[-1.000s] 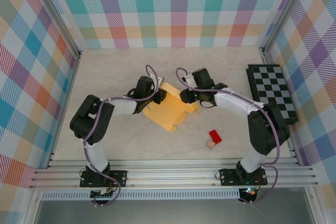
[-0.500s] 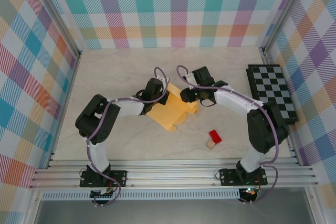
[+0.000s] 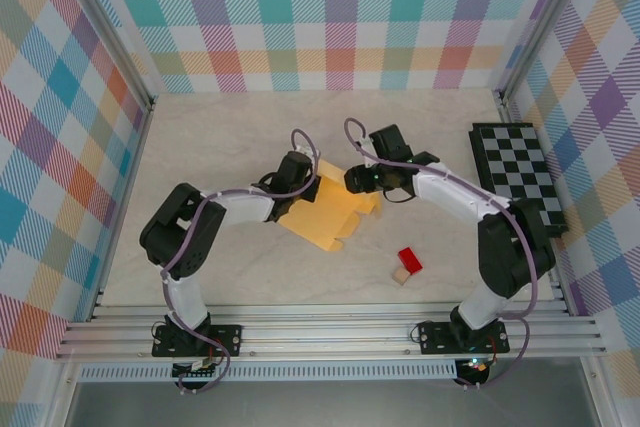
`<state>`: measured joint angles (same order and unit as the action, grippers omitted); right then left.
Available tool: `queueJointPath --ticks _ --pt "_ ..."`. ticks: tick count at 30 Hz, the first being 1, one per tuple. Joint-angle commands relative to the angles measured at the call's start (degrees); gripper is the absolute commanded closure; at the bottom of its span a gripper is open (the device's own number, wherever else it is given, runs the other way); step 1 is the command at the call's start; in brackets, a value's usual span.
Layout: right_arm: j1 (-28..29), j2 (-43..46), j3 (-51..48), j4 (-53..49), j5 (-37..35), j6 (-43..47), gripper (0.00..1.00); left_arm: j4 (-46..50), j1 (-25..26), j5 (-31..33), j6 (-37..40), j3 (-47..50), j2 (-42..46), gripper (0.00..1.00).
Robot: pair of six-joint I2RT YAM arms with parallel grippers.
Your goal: Fold the paper box
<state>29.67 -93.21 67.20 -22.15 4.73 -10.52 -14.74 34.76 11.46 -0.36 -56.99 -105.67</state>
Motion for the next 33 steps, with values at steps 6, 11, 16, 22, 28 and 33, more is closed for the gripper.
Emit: queueJointPath --ticks 6,11,16,22,28,33 --pt "-0.1 3.3 8.0 -14.5 -3.5 -10.5 0.51 1.6 0.8 8.1 -3.1 7.0 7.2 1.00" --pt "0.0 1.1 6.6 -9.7 1.7 -18.9 0.51 2.8 1.4 11.9 -4.5 7.5 7.2 1.00" --pt "0.0 -2.7 6.0 -4.2 5.1 -24.1 0.51 3.9 2.2 13.9 -6.0 7.2 7.1 1.00" --pt "0.0 -6.7 5.2 -0.4 7.8 -27.8 0.53 4.0 2.9 14.2 -7.2 7.4 7.0 1.00" --pt "0.0 -7.1 1.3 9.3 13.7 -33.4 0.63 4.1 3.3 14.4 -7.8 7.2 7.0 1.00" --pt "0.0 -7.7 1.3 11.0 14.0 -34.5 0.77 4.1 3.6 14.6 -8.2 7.3 7.0 1.00"
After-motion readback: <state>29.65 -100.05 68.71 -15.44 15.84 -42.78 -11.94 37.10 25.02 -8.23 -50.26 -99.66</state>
